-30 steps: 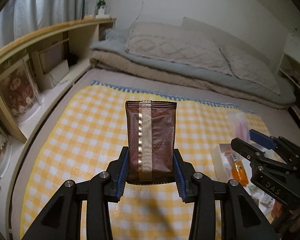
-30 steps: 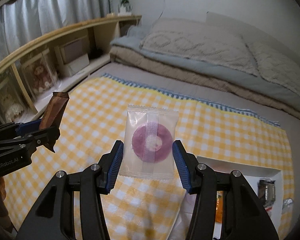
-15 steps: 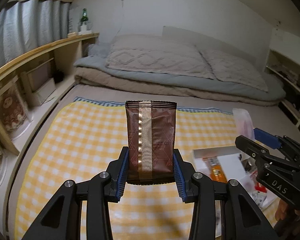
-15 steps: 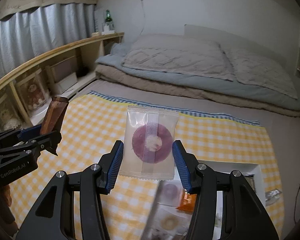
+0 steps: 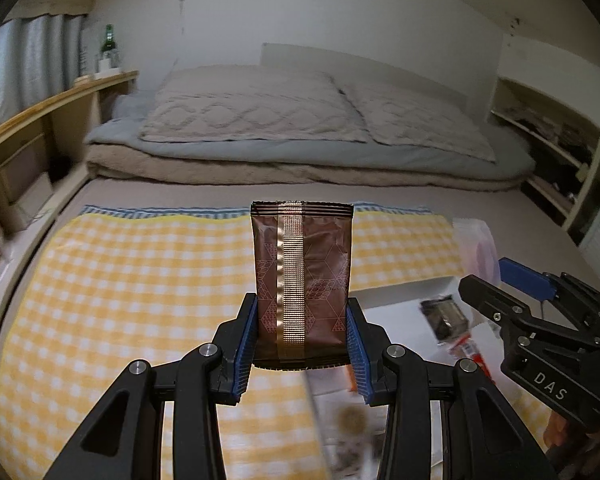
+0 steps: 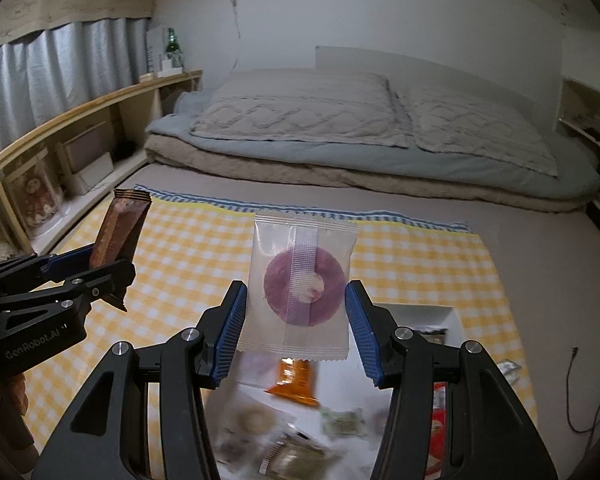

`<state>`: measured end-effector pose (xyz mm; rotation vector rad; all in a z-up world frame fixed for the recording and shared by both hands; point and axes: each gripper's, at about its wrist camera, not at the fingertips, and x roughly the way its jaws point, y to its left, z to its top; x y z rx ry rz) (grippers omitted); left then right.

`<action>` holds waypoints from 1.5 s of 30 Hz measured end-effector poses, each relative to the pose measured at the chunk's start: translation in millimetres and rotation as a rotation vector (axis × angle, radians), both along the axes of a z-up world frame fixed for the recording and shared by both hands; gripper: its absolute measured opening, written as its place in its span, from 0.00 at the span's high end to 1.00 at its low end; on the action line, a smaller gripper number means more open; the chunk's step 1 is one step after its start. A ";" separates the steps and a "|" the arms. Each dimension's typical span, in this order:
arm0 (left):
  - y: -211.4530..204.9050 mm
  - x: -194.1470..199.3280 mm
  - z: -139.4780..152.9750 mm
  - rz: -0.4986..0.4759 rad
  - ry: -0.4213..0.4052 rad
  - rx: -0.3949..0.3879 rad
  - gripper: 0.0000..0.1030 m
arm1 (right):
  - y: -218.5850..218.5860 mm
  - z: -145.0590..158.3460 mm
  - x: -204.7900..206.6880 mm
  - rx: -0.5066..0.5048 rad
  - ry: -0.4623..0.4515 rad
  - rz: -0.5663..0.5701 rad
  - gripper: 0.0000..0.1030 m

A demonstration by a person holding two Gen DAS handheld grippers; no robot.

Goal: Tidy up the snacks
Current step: 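Carry the chocolate bar to the tray while the right tool carries the pink-disc packet, then open both tools to drop the chocolate bar and pink-disc packet into the tray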

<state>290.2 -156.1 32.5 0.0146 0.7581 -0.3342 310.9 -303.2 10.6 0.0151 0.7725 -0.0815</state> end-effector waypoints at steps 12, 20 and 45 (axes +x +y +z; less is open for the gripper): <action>-72.8 49.9 -54.1 -0.114 0.100 -0.050 0.61 | -74.3 -33.9 -10.3 -0.010 0.079 -0.091 0.50; -102.1 107.5 -101.2 -0.167 0.236 -0.163 0.61 | -118.3 -62.6 -9.3 -0.021 0.139 -0.154 0.50; -107.8 278.6 -208.2 -0.120 0.429 -0.200 0.60 | -137.3 -114.2 16.0 0.070 0.220 -0.147 0.50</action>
